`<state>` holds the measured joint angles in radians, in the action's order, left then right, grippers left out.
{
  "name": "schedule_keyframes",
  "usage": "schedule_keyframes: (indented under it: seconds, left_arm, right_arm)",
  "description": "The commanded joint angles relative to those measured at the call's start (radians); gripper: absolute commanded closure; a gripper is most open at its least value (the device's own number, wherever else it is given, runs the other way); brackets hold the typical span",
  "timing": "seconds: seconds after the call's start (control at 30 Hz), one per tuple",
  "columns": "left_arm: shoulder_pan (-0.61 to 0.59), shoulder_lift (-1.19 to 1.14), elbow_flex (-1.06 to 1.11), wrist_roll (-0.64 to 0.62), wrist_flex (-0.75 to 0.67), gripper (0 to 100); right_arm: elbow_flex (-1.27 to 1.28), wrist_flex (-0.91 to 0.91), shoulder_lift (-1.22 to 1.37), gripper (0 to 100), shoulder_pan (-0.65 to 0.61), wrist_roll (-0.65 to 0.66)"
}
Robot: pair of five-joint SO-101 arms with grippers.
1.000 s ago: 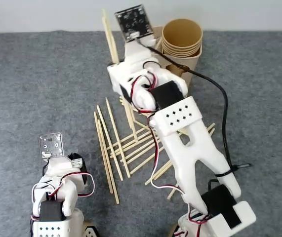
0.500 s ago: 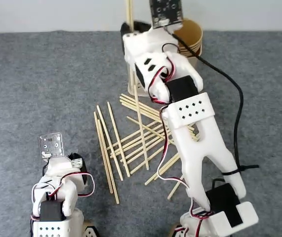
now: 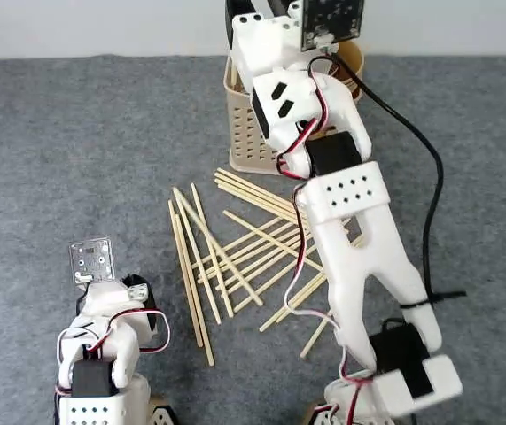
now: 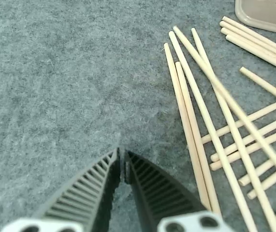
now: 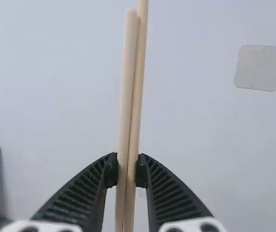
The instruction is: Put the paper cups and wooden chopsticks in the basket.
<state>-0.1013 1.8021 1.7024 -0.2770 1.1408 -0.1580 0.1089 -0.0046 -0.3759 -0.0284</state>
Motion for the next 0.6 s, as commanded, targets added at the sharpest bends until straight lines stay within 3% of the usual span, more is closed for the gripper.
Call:
schedule_keyframes:
  seconds: [0.0, 0.33, 0.57]
  left_arm:
    - [-0.002, 0.014, -0.019, 0.005, 0.003, 99]
    - [-0.002, 0.014, -0.019, 0.005, 0.003, 99]
    - [-0.002, 0.014, -0.019, 0.005, 0.003, 99]
  right_arm:
    - [-0.048, -0.122, 0.070, 99.1, 0.031, 0.072]
    - [-0.041, -0.196, 0.216, 98.1, 0.047, 0.094]
    - [-0.046, 0.027, 0.160, 79.4, 0.033, 0.089]
